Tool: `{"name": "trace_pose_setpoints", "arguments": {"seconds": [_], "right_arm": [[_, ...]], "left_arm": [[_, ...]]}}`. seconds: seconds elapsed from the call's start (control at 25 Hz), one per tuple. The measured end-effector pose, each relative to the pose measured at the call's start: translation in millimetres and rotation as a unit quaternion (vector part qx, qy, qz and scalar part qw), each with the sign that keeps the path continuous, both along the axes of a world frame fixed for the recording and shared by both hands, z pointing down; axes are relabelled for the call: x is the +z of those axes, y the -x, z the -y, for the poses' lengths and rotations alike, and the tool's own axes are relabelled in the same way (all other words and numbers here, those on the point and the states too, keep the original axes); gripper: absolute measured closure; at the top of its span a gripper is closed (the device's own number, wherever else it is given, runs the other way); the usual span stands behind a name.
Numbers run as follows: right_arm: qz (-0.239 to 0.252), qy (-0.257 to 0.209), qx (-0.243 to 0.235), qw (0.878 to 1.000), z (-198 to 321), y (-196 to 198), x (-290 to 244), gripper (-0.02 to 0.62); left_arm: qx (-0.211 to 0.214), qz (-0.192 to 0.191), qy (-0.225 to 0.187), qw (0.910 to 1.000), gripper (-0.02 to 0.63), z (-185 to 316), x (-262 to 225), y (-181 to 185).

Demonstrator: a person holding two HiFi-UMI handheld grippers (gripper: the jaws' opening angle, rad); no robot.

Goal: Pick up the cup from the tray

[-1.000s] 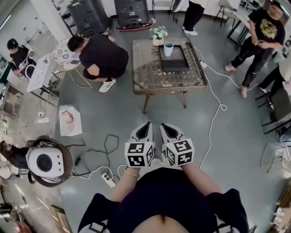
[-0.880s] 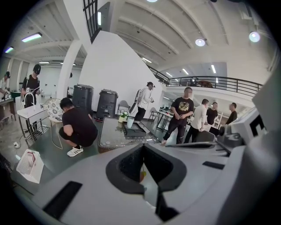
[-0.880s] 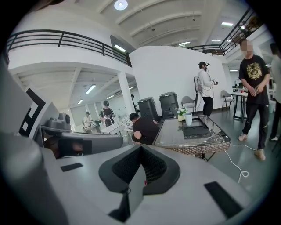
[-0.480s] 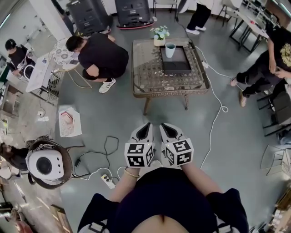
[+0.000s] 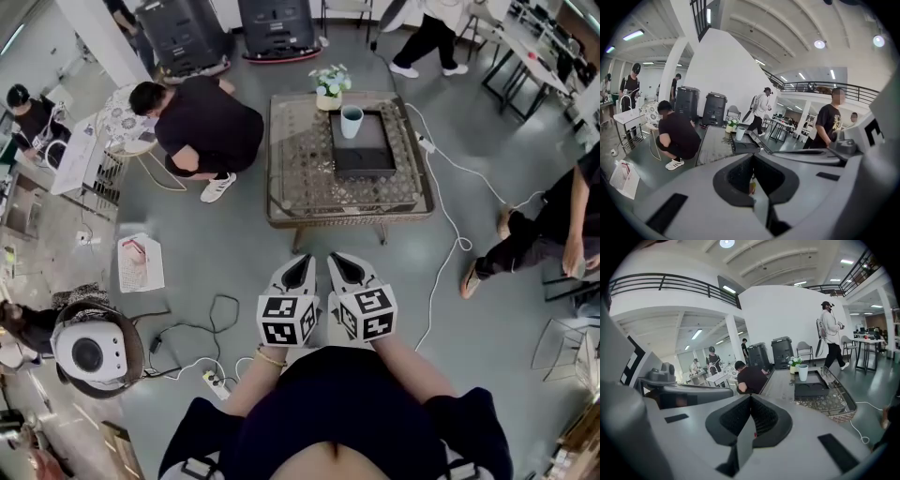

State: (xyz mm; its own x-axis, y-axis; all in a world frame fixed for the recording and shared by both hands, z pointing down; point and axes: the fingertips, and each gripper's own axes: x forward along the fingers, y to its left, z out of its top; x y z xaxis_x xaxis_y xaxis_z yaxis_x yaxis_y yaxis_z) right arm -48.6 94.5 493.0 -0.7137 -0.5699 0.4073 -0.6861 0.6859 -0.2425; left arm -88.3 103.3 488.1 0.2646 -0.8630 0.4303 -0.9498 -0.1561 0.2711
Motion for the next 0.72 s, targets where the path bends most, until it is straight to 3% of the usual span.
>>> {"name": "trace_pose_setpoints", "arguments": {"seconds": [0.72], "right_arm": [[0.002,-0.008,-0.036,0.999,206,-13,-11,0.584]], "left_arm": [[-0.040,0.000,-0.005,0.9992,0.598,200,-7,-12]]}}
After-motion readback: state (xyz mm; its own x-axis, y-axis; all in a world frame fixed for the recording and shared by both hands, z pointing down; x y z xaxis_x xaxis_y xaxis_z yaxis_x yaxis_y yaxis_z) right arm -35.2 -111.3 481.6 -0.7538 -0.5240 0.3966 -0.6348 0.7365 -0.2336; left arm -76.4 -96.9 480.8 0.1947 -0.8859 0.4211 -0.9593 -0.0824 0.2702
